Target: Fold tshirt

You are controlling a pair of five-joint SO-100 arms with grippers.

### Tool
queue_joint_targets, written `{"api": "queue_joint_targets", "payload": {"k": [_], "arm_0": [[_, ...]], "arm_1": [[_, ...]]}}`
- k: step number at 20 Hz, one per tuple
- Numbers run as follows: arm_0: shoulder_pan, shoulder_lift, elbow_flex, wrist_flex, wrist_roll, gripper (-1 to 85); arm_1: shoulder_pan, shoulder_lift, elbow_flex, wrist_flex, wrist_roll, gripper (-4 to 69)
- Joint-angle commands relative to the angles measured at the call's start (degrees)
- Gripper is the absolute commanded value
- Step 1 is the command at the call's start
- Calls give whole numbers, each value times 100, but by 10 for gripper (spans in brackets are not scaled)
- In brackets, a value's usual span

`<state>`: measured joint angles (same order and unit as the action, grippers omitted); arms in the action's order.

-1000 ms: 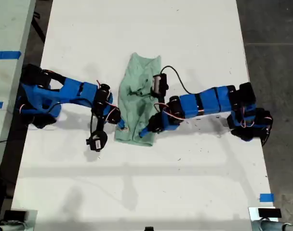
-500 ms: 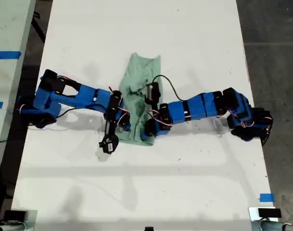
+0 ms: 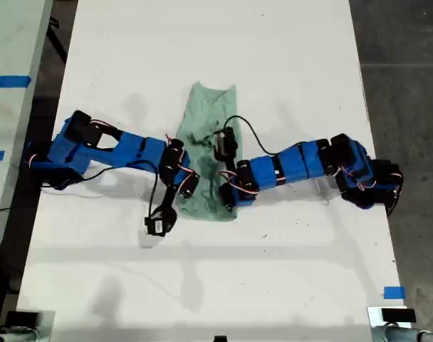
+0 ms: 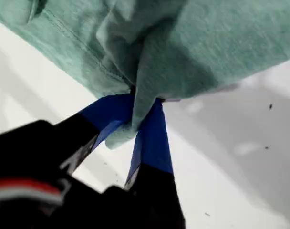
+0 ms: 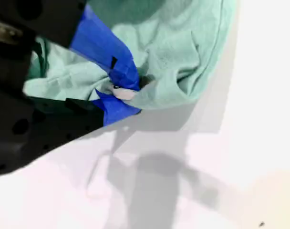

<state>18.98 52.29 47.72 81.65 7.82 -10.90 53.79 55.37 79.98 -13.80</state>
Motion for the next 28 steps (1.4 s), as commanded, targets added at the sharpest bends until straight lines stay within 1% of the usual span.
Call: {"api": "queue_joint_targets", "payload": {"k": [1,3,6,8,10,12,16,18,19,20,21,22,24,25,26,27,28], "arm_0": [[545,439,-747,53,70,0],[703,721,-721,62,70,0],[501,1178,-642,-9,255,0],[97,1494,-519,97,510,0],[-571,1714,-387,396,782,0],[-1266,1775,-290,457,1187,0],[-2276,1503,-141,510,1661,0],[-2566,1310,-149,475,1793,0],[-2637,1283,-193,422,1898,0],[-2742,1345,-211,413,1925,7],[-2883,1529,-211,422,2057,92],[-3111,1793,-141,554,2074,213],[-3797,2320,-18,905,2241,254],[-4140,2522,53,1081,2399,270],[-4456,2760,237,1248,2496,272],[-4737,3094,598,1301,2575,274],[-4975,3533,1151,1204,2663,275]], "arm_1": [[-738,1195,-229,220,9,-21],[-949,1406,-308,229,18,-21],[-694,1679,-281,202,-97,-21],[-176,2118,88,202,-211,-21],[589,2522,562,202,-422,-21],[1336,2777,967,105,-642,-21],[2426,3059,1890,-378,-976,-21],[2707,3261,2399,-817,-1037,-21],[2804,3331,2496,-923,-1081,-25],[2918,3445,2522,-923,-1143,9],[3120,3604,2566,-896,-1125,162],[3445,3814,2584,-729,-1169,290],[4166,4509,2927,-703,-1450,409],[4500,4913,3182,-712,-1547,407],[4825,5388,3577,-712,-1547,390],[5098,5941,4043,-712,-1564,380],[5291,6521,4526,-712,-1608,369]]}}
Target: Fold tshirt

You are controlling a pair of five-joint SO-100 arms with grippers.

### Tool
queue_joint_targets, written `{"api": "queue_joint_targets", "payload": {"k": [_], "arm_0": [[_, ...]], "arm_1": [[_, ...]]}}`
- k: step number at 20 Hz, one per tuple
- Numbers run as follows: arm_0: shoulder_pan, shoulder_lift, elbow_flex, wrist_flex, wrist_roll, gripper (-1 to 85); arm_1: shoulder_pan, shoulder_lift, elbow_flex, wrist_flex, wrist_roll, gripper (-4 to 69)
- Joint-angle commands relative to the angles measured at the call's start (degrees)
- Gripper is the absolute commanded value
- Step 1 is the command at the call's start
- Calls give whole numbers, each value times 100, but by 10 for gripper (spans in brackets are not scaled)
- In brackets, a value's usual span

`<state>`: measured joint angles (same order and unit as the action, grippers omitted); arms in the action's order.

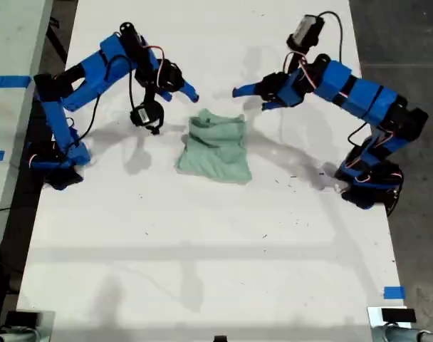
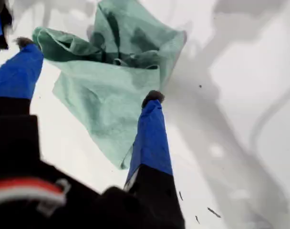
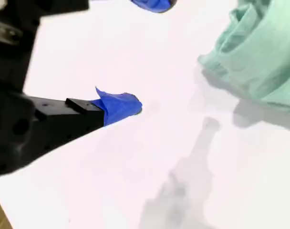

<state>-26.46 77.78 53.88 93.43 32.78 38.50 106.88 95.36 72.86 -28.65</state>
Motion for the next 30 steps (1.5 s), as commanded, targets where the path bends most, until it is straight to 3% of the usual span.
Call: {"api": "queue_joint_targets", "payload": {"k": [1,4,7,9,10,12,13,16,17,19,20,23,30], "arm_0": [[-580,1521,1266,-237,229,275],[-589,3252,3806,-1433,237,225],[44,4825,6293,-2646,-308,14],[615,5687,7787,-3199,-905,1],[853,6038,8455,-3287,-1336,1],[1292,6706,9686,-3577,-2065,1],[1512,7119,10266,-3911,-2215,1],[1811,8332,11487,-4192,-2268,1],[1863,9229,11936,-3850,-2347,1],[1863,10688,11918,-2039,-2338,1],[1749,11320,11918,-1406,-2197,5],[1573,11303,11900,-1266,-2109,58],[1556,11294,11900,-1274,-2101,58]], "arm_1": [[431,1784,1037,-18,-141,353],[149,3164,2558,-176,264,256],[-589,4843,4386,-606,1099,165],[-1125,6082,5449,-686,1696,128],[-1406,6653,5906,-659,1898,55],[-1837,7822,6732,-299,2452,-18],[-2013,8499,7137,-26,2663,-18],[-2461,8517,7611,-79,2936,-19],[-2470,8569,7611,-88,2997,-16],[-2443,8604,7690,-281,3094,-1],[-2303,8604,7690,-281,2487,3],[-1784,8613,7673,-220,-668,6],[-1775,8613,7664,-193,-615,1]]}}
